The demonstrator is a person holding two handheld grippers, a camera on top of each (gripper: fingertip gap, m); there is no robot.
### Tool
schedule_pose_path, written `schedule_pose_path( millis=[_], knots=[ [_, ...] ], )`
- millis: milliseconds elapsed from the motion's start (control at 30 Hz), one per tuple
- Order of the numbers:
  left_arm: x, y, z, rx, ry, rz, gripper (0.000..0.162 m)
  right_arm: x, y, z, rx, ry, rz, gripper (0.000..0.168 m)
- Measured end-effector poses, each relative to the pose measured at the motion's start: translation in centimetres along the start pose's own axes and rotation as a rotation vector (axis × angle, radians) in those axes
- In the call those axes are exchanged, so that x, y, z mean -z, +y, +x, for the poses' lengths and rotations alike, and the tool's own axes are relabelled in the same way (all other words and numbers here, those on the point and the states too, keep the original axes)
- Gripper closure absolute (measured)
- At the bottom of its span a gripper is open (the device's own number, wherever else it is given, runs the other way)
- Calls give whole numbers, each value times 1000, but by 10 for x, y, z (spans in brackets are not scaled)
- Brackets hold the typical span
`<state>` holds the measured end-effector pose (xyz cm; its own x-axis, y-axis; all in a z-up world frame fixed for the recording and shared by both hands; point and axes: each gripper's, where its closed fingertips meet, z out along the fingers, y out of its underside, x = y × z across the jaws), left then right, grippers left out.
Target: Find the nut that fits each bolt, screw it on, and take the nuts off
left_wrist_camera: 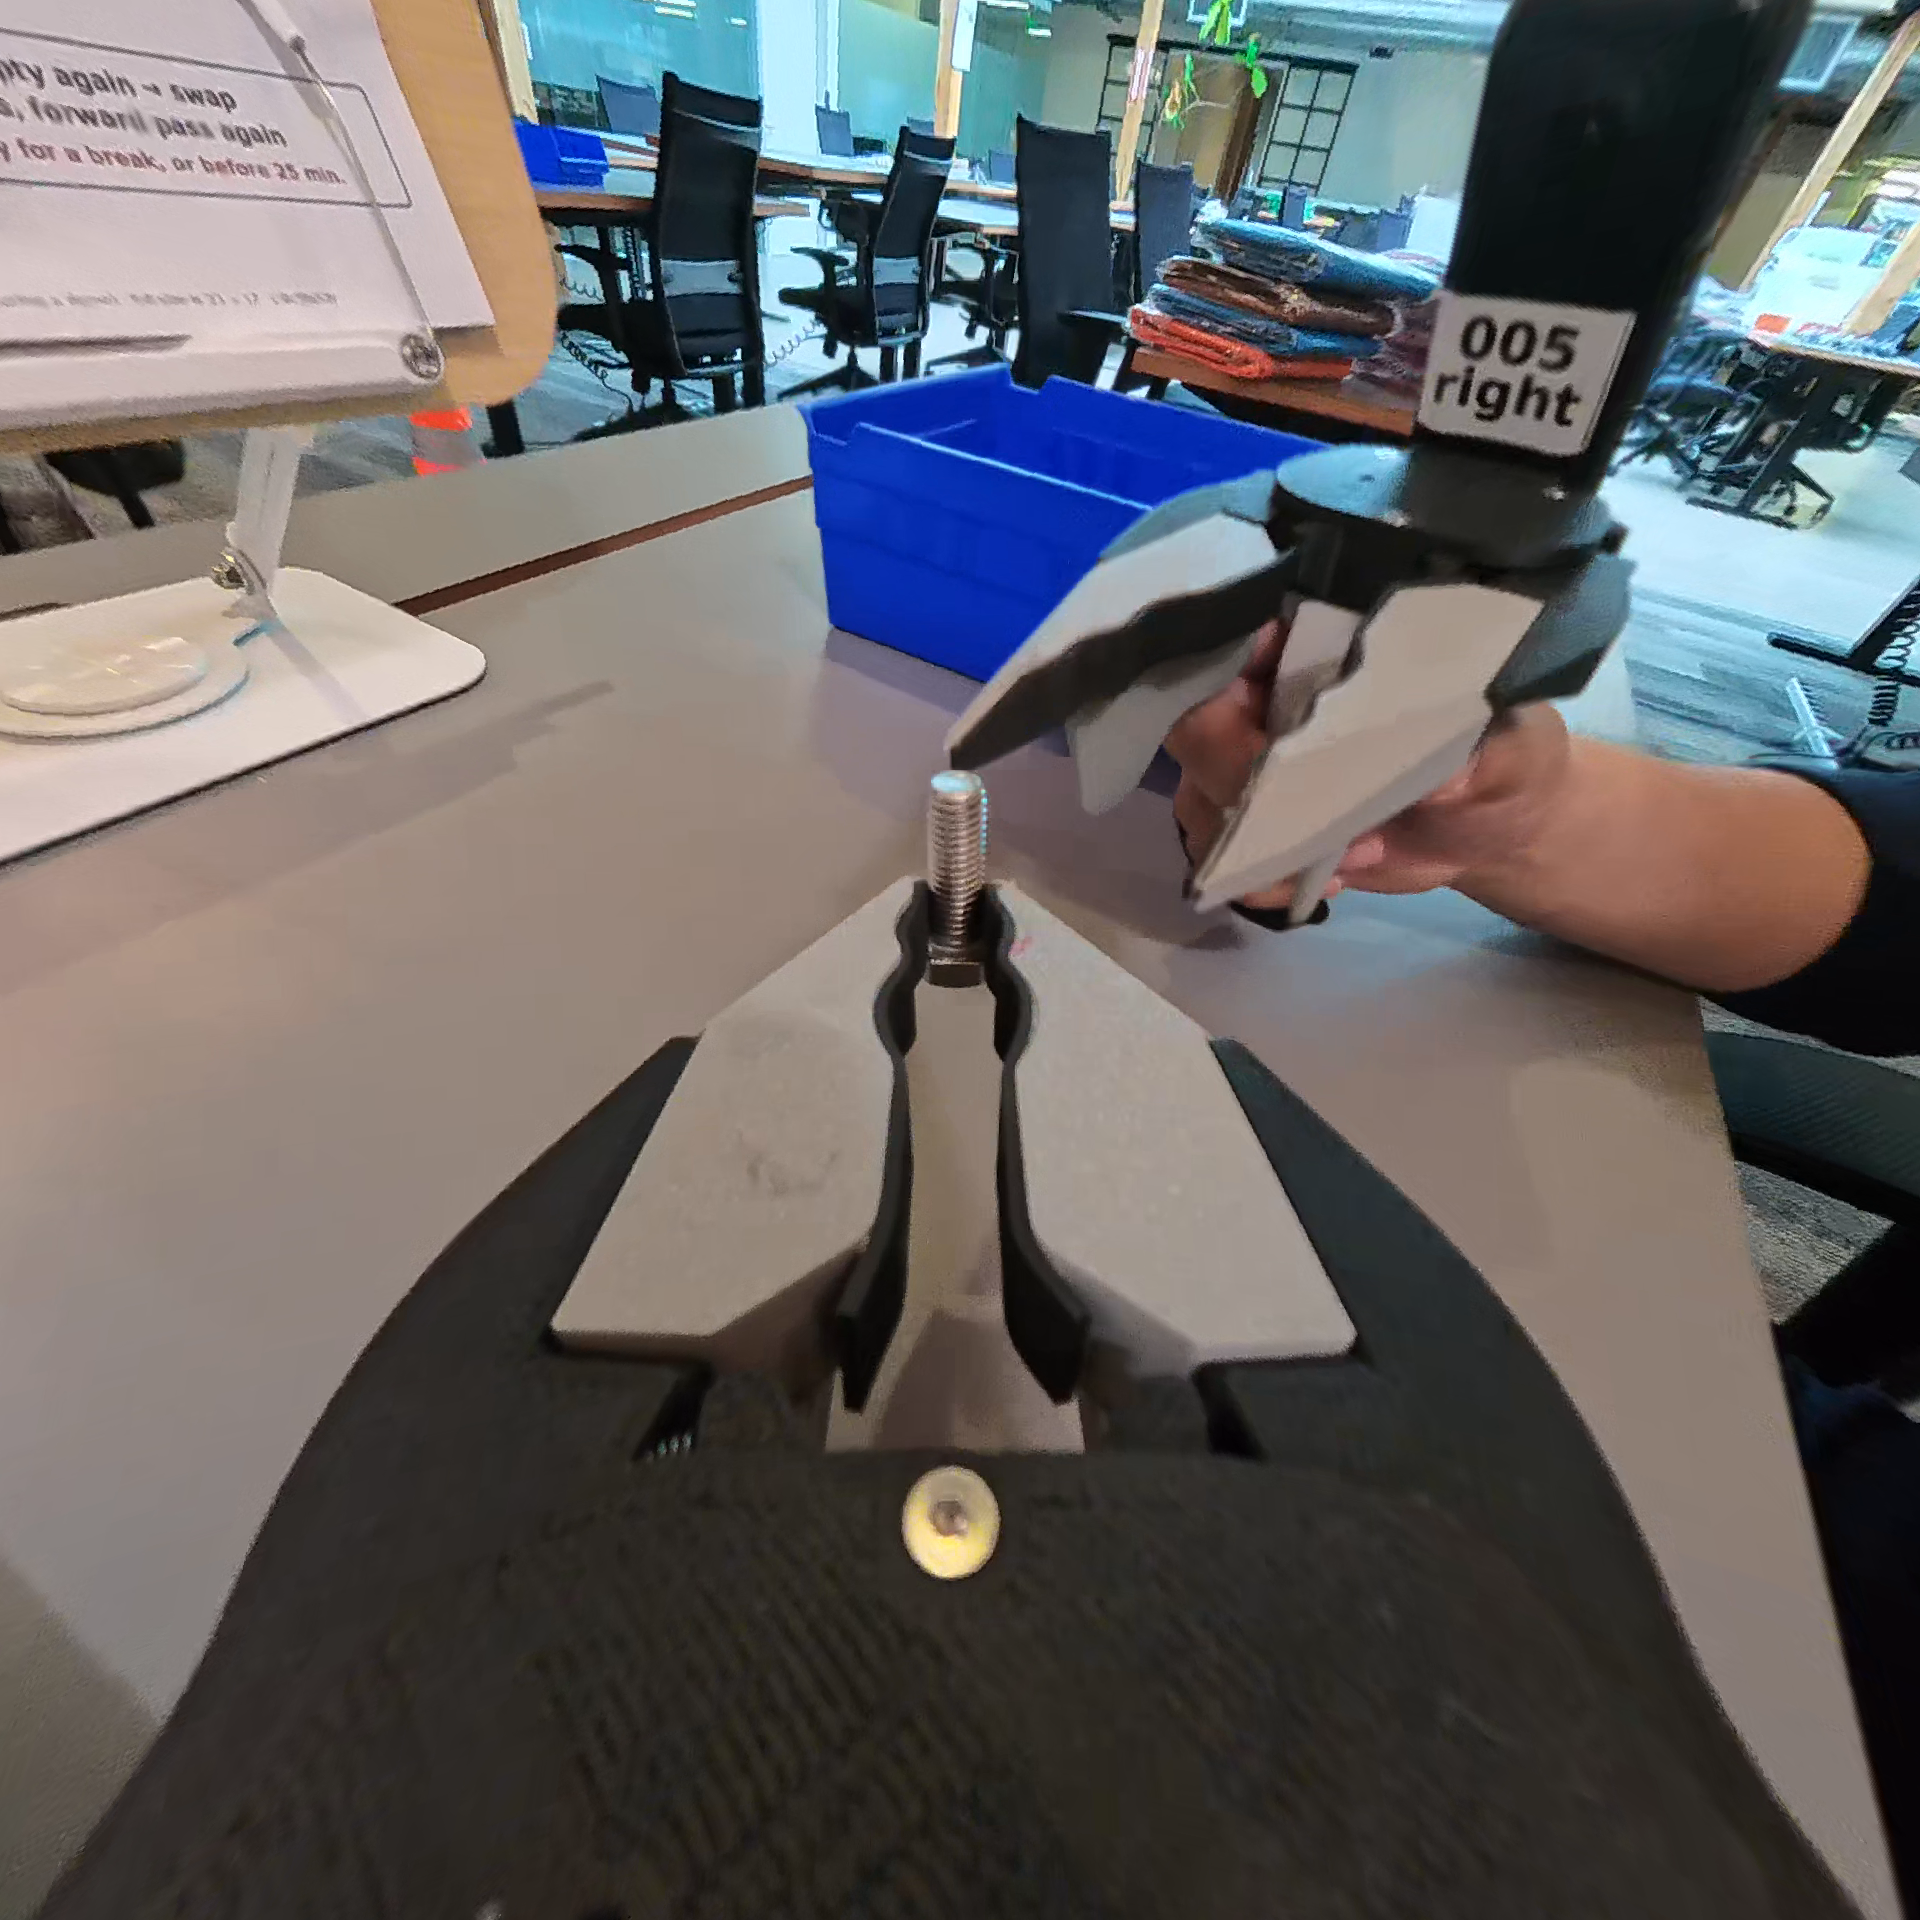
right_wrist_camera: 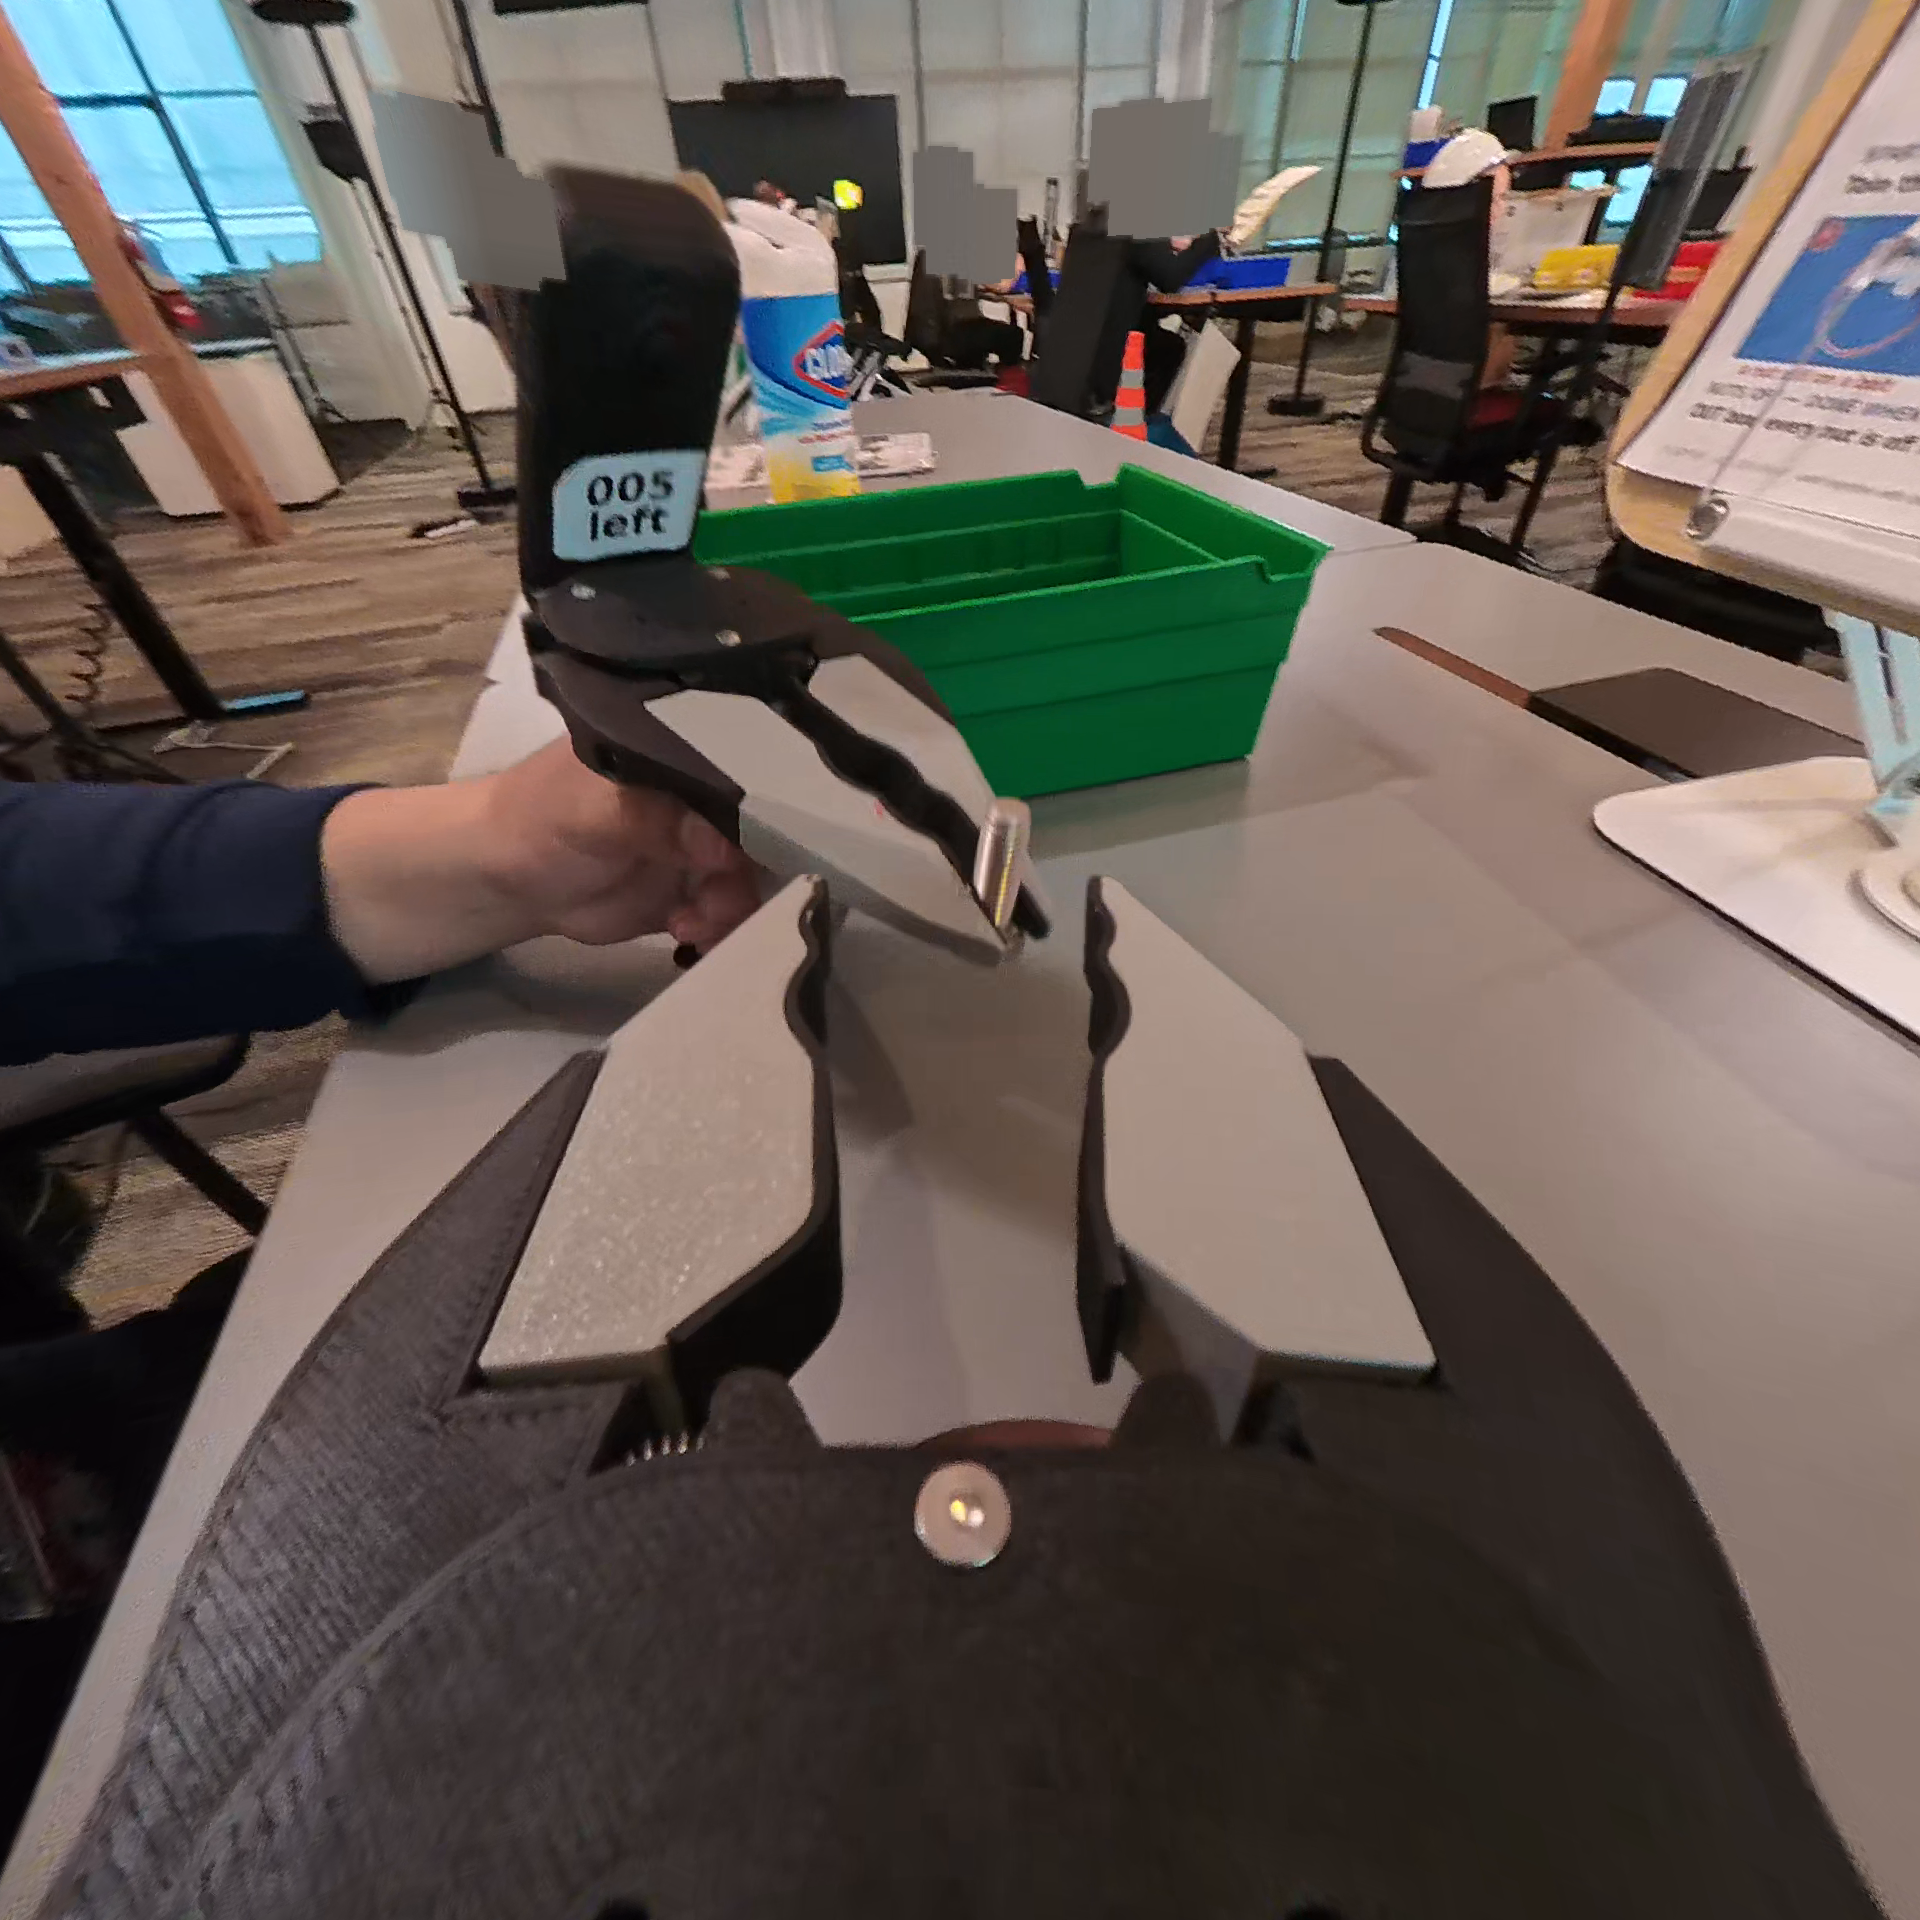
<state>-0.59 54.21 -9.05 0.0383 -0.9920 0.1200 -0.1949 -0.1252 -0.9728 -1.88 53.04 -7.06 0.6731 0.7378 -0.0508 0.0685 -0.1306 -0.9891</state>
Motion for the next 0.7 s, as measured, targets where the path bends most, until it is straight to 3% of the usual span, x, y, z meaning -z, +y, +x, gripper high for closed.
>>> schedule_pose_path(
  millis=[367,700],
  knots=[
    [-4,6,-16,-44,-12,7,155,3,19,35,-13,148,-92,119],
    [-14,12,3,-119,39,-21,155,-5,16,16,-133,11,-58,143]
  ],
)
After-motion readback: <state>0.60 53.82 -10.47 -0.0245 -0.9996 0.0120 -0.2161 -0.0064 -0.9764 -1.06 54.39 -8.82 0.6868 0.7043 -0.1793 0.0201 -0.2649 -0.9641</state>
